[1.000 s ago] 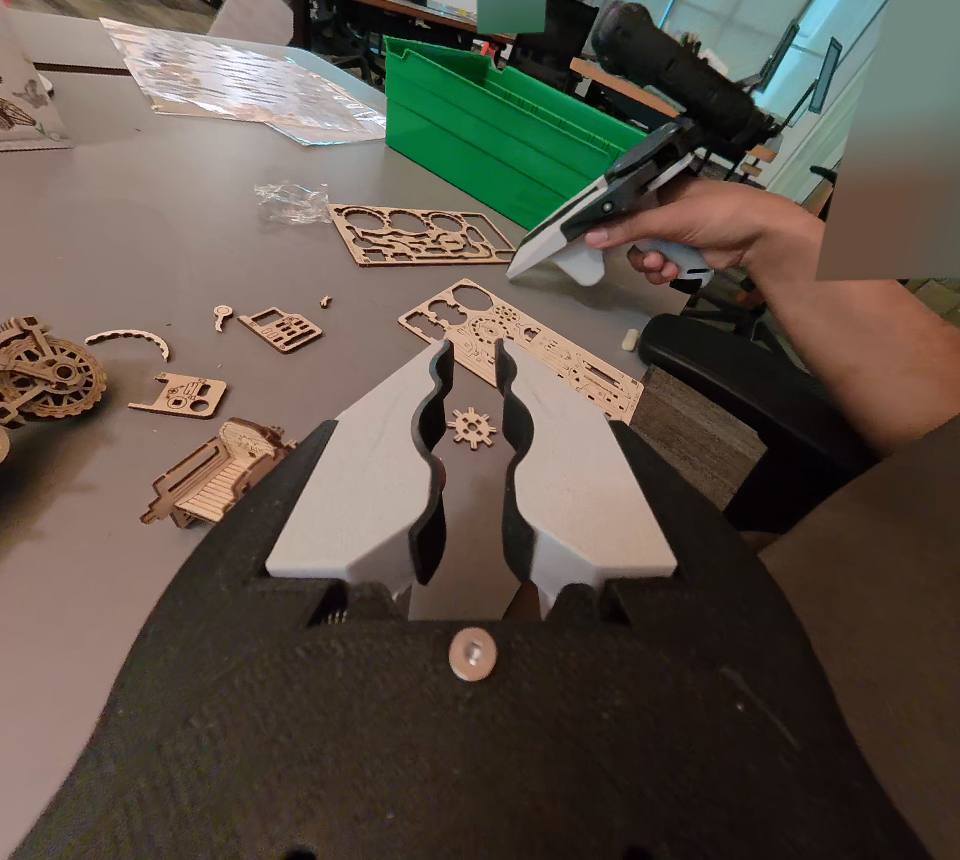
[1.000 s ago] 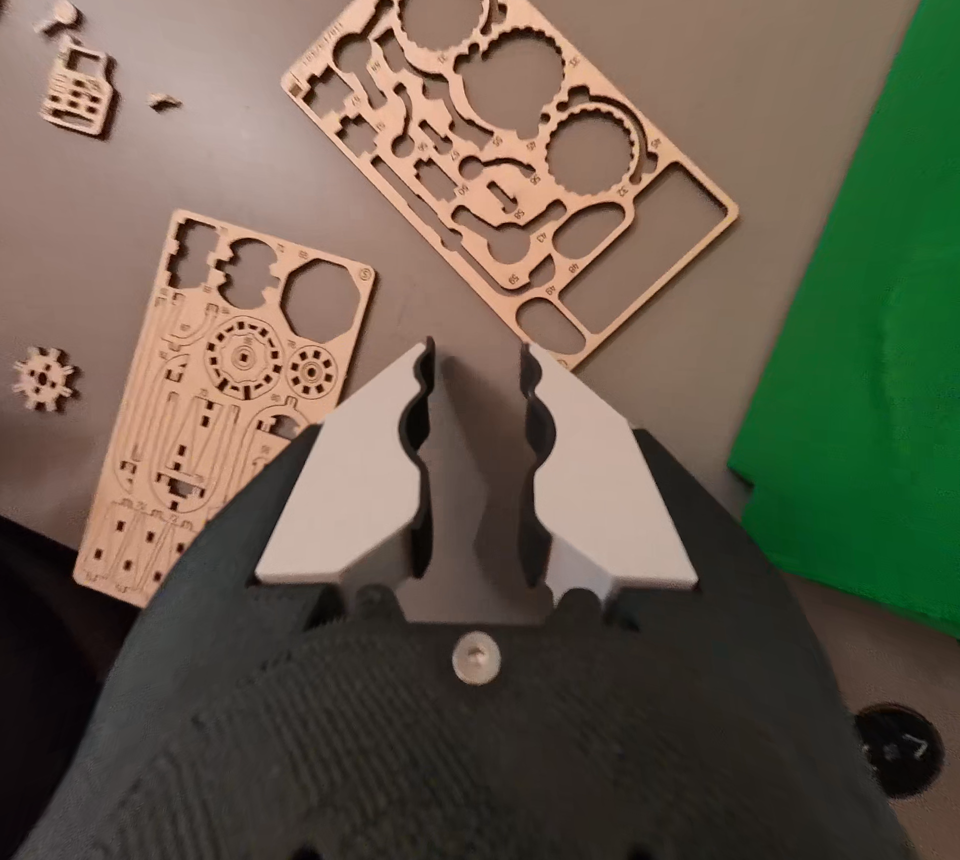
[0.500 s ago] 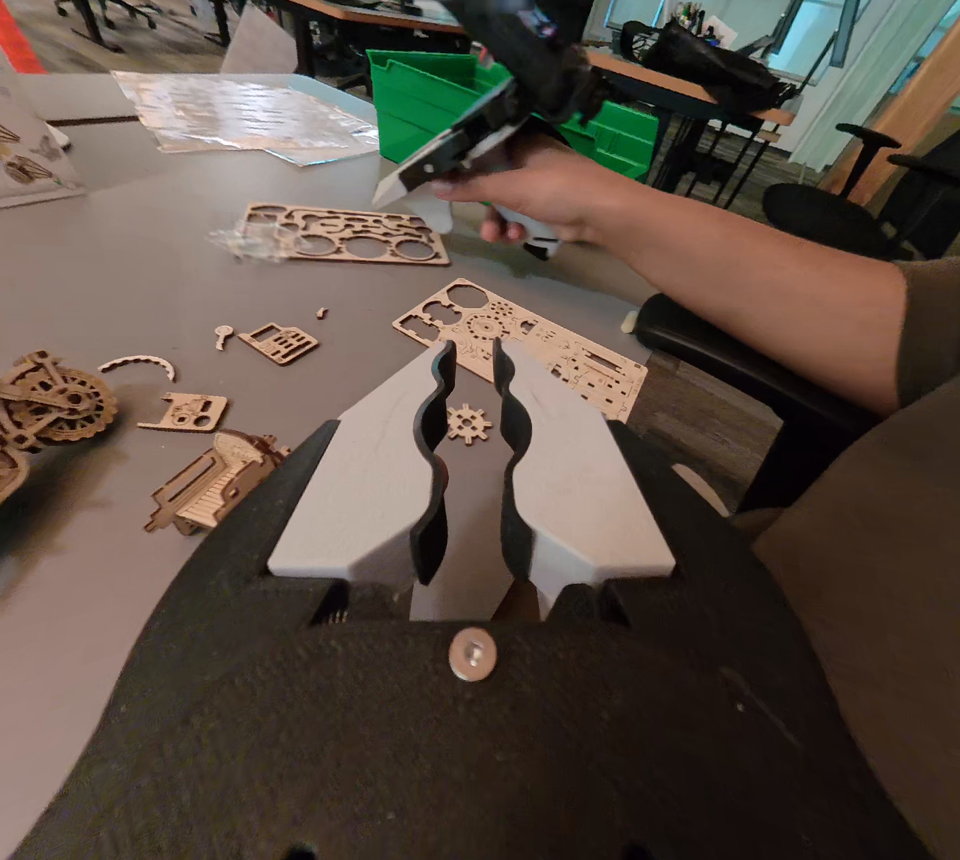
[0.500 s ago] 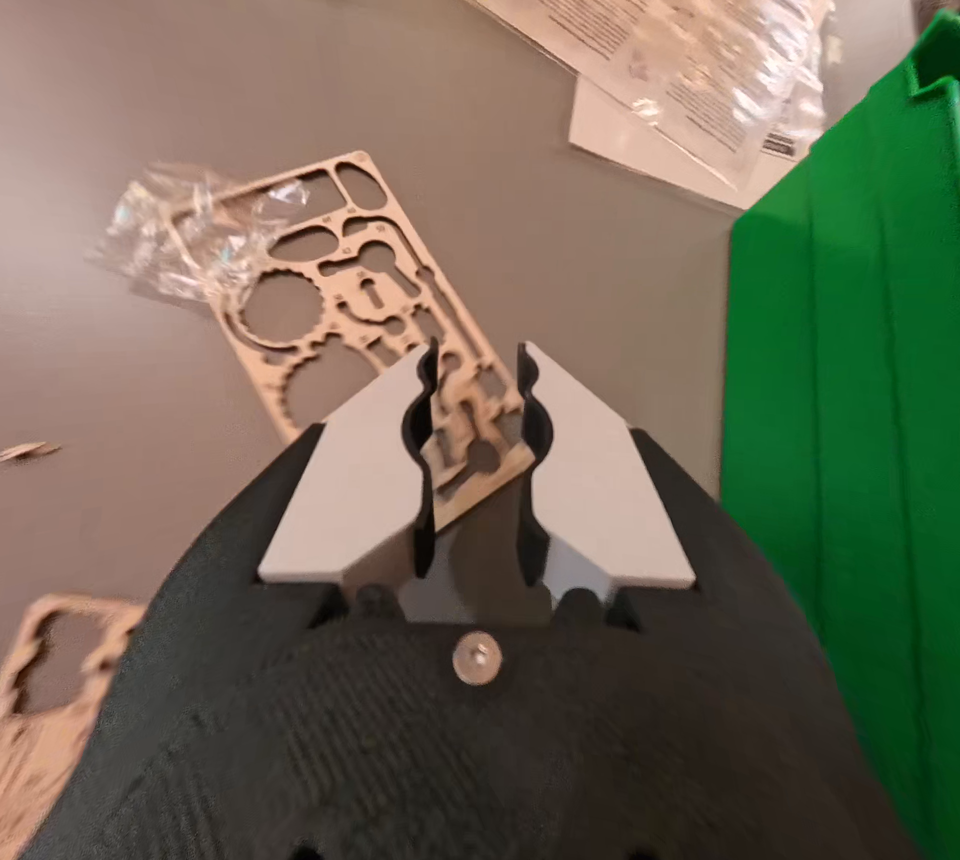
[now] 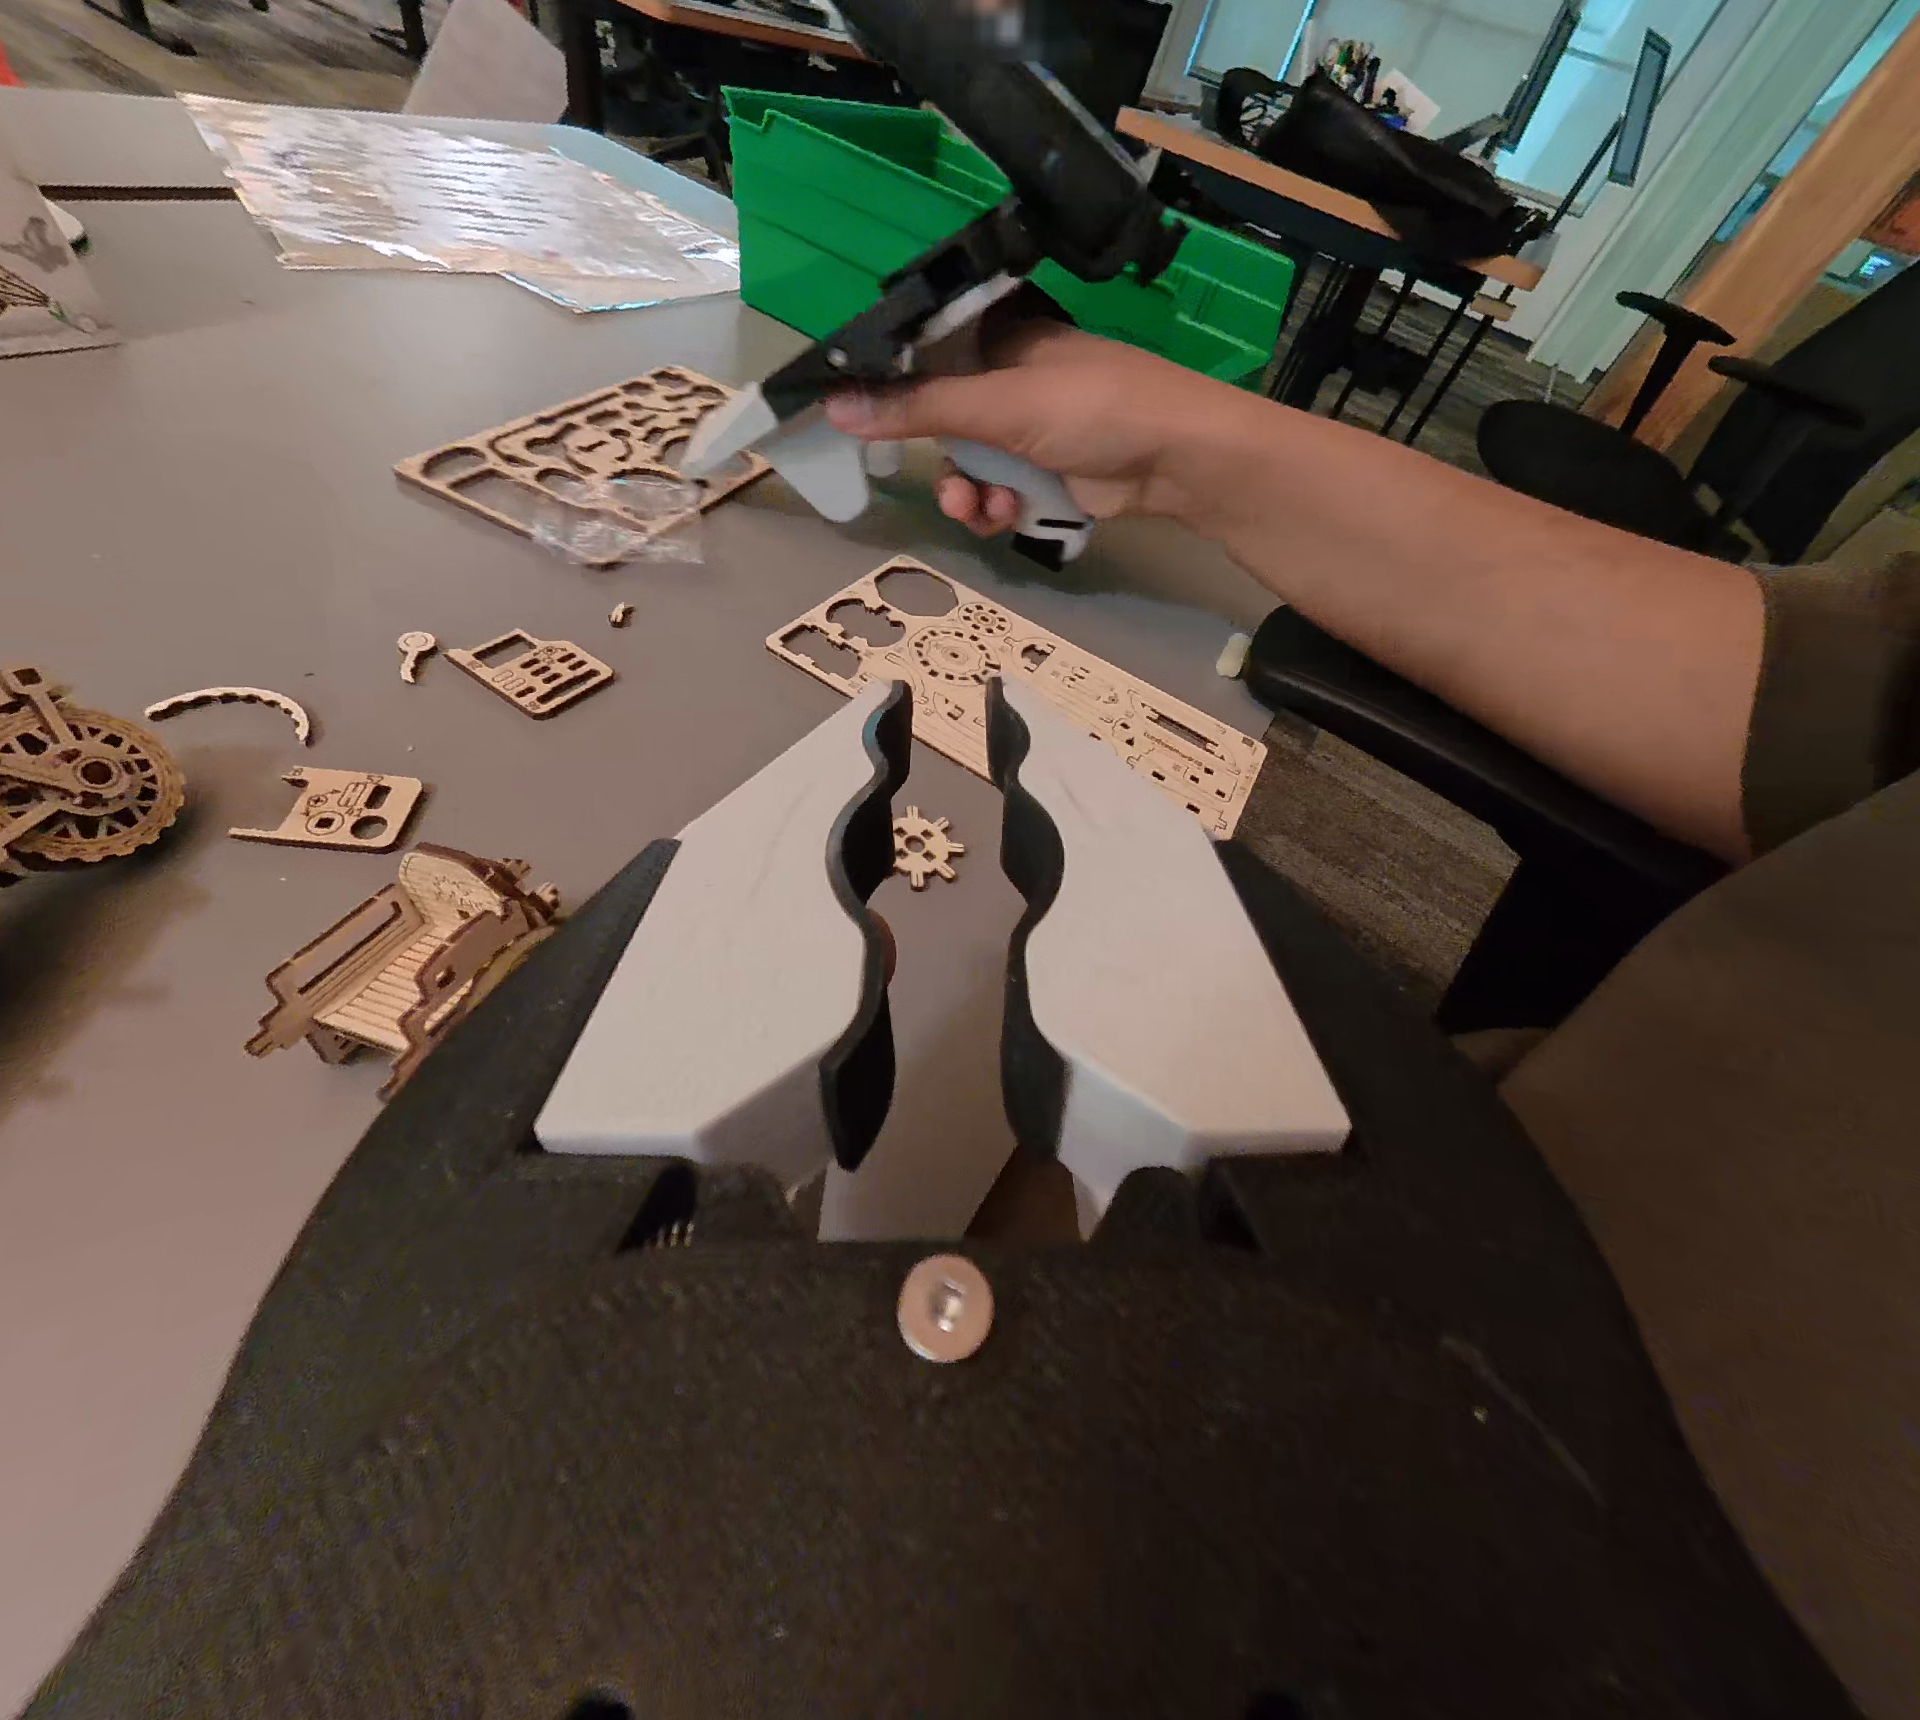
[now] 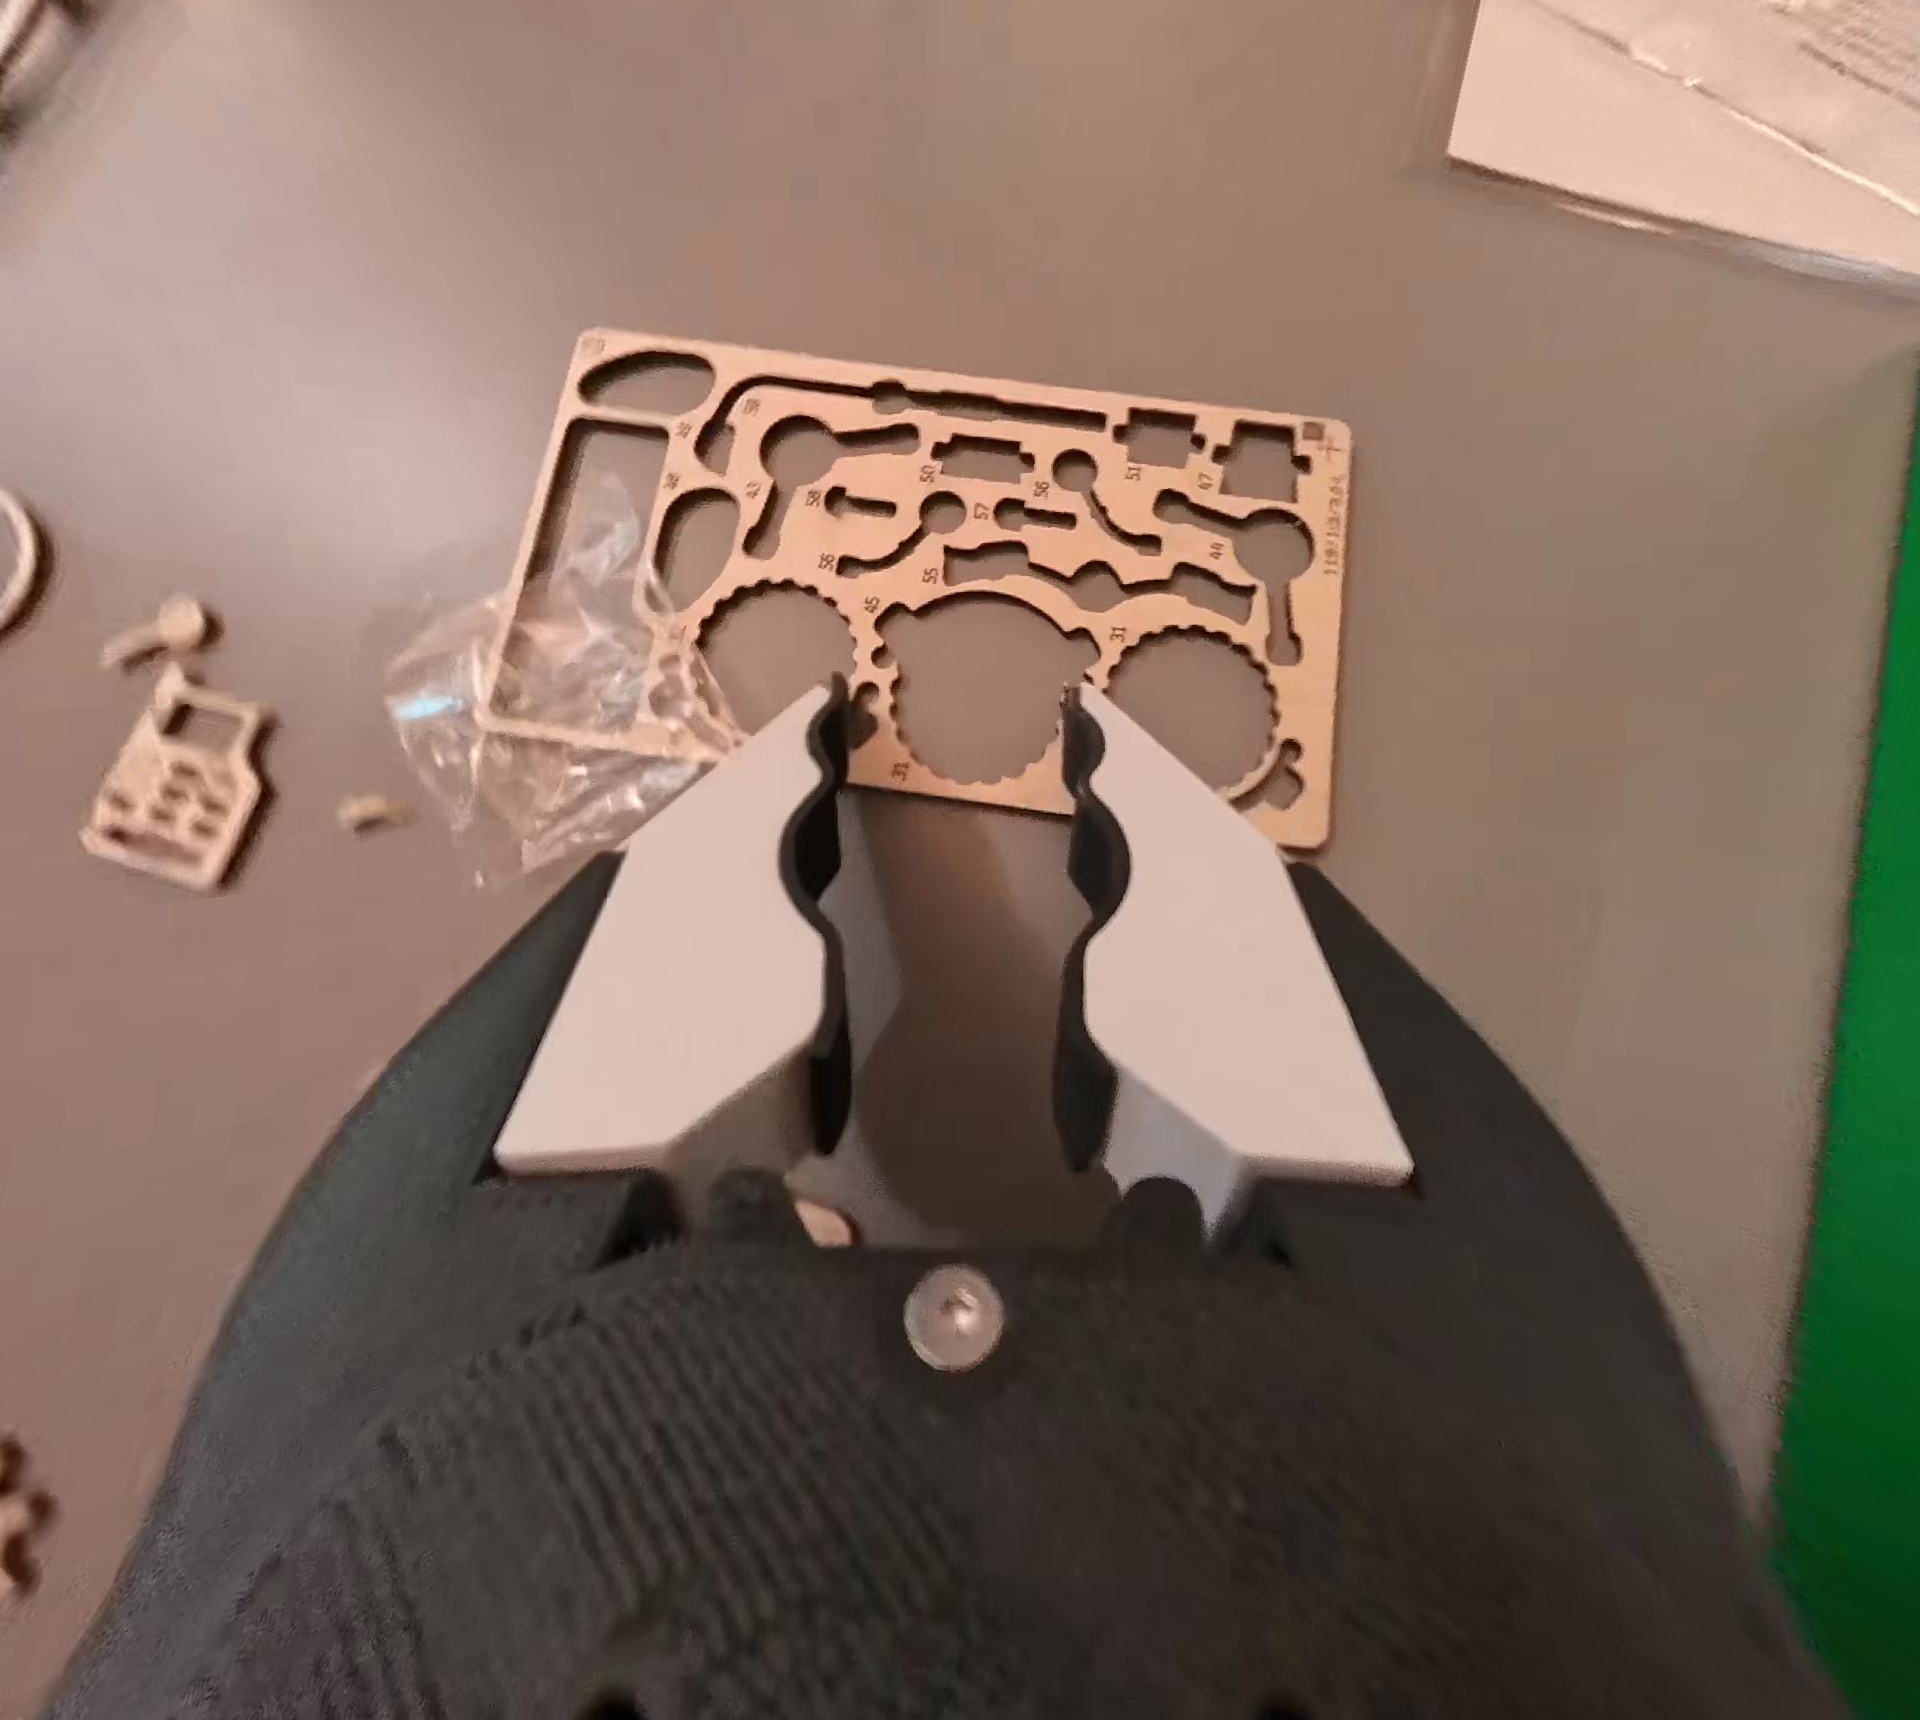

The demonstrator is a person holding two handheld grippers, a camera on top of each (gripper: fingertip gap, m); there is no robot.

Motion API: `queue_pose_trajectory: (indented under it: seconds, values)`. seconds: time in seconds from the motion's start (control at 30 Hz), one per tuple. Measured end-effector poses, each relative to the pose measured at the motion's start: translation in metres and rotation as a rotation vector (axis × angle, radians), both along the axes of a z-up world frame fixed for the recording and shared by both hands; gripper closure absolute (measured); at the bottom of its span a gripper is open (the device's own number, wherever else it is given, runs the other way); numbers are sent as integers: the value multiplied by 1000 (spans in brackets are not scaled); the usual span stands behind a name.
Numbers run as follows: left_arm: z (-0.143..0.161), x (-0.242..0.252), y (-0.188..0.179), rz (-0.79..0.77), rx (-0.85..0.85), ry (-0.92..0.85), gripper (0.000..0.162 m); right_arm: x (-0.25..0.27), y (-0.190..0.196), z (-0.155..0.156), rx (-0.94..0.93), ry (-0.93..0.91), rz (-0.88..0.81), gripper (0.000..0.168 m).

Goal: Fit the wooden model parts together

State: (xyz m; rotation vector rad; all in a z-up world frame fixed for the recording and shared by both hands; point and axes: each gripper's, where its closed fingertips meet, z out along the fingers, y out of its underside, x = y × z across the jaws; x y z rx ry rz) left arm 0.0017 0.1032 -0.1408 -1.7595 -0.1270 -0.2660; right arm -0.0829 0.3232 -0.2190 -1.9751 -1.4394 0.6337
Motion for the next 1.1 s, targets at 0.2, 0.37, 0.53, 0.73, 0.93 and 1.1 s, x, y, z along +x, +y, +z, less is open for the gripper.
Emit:
queue_pose_trajectory:
  seconds: [0.2, 0.37, 0.53, 0.73, 0.93, 1.1]
  values:
    - [-1, 2, 1, 0, -3, 16, 151, -16, -9, 36, -51, 175, 88, 131]
    - [-3, 1, 2, -1, -6, 12, 152, -7, -37, 43, -88, 204, 297, 131]
    - [-2, 1, 2, -3, -3, 1, 152, -18, -55, 10, 89, -17, 390, 119]
    - [-1, -1, 2, 6, 0, 14, 152, -35, -59, 7, 217, -61, 415, 164]
    - [-1, -3, 1, 5, 0, 1, 152, -60, -77, 30, 58, 65, 400, 168]
    - [-1, -5, 2, 14, 0, 13, 152, -100, -113, 39, -48, 117, 418, 158]
